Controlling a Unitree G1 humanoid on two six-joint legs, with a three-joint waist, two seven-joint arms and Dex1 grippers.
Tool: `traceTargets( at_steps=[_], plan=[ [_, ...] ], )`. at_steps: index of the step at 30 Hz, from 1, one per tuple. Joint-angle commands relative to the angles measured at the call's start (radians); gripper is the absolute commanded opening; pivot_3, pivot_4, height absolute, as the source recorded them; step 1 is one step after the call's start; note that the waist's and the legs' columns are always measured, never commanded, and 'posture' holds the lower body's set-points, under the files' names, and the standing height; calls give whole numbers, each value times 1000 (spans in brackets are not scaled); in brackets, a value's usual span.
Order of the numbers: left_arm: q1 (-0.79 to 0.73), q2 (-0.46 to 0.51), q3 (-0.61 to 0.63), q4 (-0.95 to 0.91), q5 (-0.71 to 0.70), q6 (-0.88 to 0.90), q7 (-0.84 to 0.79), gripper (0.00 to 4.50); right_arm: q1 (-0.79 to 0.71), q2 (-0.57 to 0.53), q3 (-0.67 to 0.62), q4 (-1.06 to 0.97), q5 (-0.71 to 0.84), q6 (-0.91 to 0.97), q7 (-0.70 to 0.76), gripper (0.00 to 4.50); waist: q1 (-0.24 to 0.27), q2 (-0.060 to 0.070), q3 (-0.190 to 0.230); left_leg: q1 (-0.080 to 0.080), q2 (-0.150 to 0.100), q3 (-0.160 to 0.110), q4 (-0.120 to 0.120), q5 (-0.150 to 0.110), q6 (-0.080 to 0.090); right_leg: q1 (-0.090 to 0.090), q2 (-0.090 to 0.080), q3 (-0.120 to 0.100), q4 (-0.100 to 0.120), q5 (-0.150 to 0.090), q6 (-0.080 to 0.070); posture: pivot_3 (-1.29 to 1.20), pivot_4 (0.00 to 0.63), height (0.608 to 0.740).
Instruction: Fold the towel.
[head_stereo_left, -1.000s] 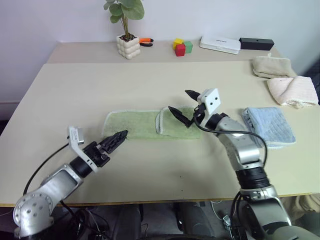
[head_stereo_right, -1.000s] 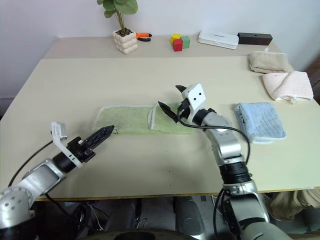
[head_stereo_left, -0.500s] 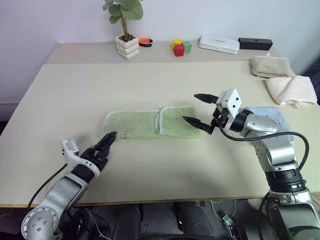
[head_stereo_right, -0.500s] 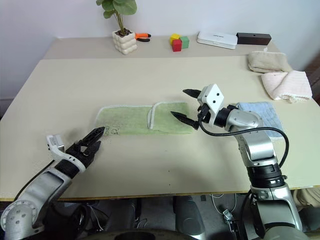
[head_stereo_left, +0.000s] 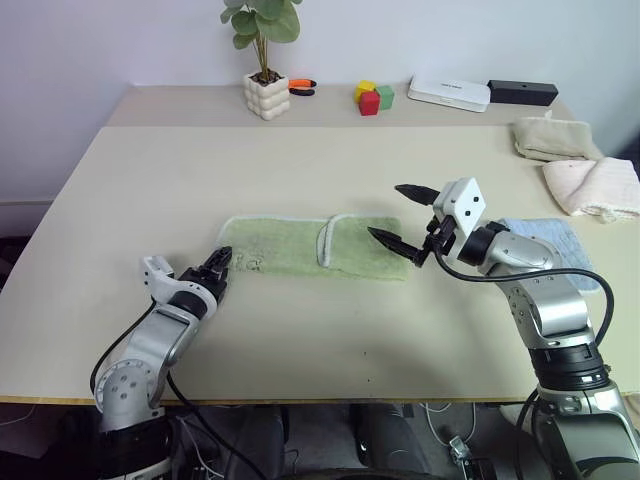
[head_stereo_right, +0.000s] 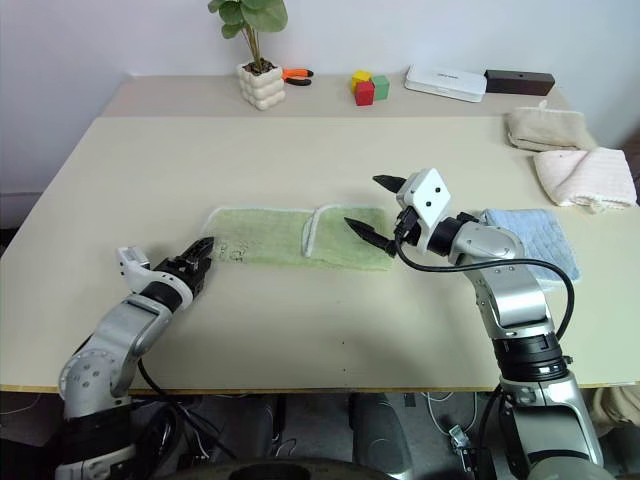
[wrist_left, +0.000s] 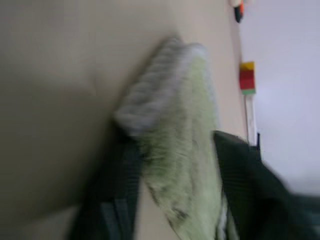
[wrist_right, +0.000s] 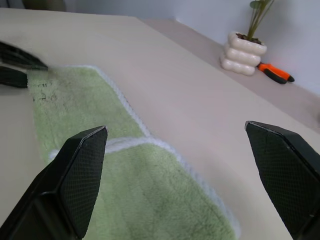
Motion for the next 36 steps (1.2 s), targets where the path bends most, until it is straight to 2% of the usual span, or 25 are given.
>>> traceTargets(
  at_steps=[1, 5, 8, 14, 18, 20, 25, 29, 36],
  plan=[
    [-16, 12, -14, 5, 18, 32, -47, 112, 9, -46, -65, -2, -12, -32, -1, 4500, 3, 0, 0, 0, 0, 0, 0, 0, 0, 0, 0, 0, 0, 1, 1, 0, 150, 740],
    [-37, 35, -11, -34, 51, 41, -123, 45, 78, -132, -127, 42, -17, -60, 40, 4500, 5, 0, 0, -1, -1, 0, 0, 0, 0, 0, -1, 0, -2, 1, 1, 0, 150, 740],
    [-76, 81, -62, -82, 102, 84, -201, 45, 136, -174, -167, 27, 16, -46, 81, 4500, 1, -1, 1, -1, -1, 0, 0, 0, 0, 0, 0, 0, -2, 1, 1, 0, 150, 740],
    [-260, 179, -298, -150, 373, 121, -508, 45, 227, -224, -264, -39, 96, 36, 114, 4500, -3, 0, 1, -2, -1, 1, 0, 0, 0, 0, 0, 1, -2, 0, 1, 0, 150, 740],
    [-382, 182, -479, -56, 583, 81, -743, 45, 226, -240, -308, -40, 98, 54, 98, 4500, -6, 0, 1, -1, -1, 1, -1, 0, 0, -1, 1, 1, -2, 1, 2, 0, 150, 740],
    [-445, 149, -560, 29, 692, 46, -824, 45, 234, -254, -330, -37, 92, 58, 96, 4500, -3, 0, 1, -1, -1, 1, -1, 0, 0, -1, 1, 1, -2, 1, 2, 0, 150, 740],
    [-547, 43, -665, 261, 917, -98, -973, 45, 248, -268, -366, -69, 99, 87, 84, 4500, 0, 0, 1, -2, -1, 1, -1, 0, 0, -1, 0, 1, -4, 1, 3, 0, 150, 740],
    [-582, -48, -691, 368, 984, -126, -1055, 45, 270, -261, -375, -124, 96, 113, 61, 4500, -3, 0, 1, -2, -1, 1, -1, 0, 0, -1, 0, 1, -5, 1, 4, 0, 150, 740],
    [-553, -66, -701, 388, 1062, -112, -1158, 45, 286, -247, -377, -167, 92, 134, 24, 4500, -2, 0, 1, -2, -1, 1, -1, 0, 0, -1, 0, 1, -4, 1, 4, 0, 150, 740]
  ],
)
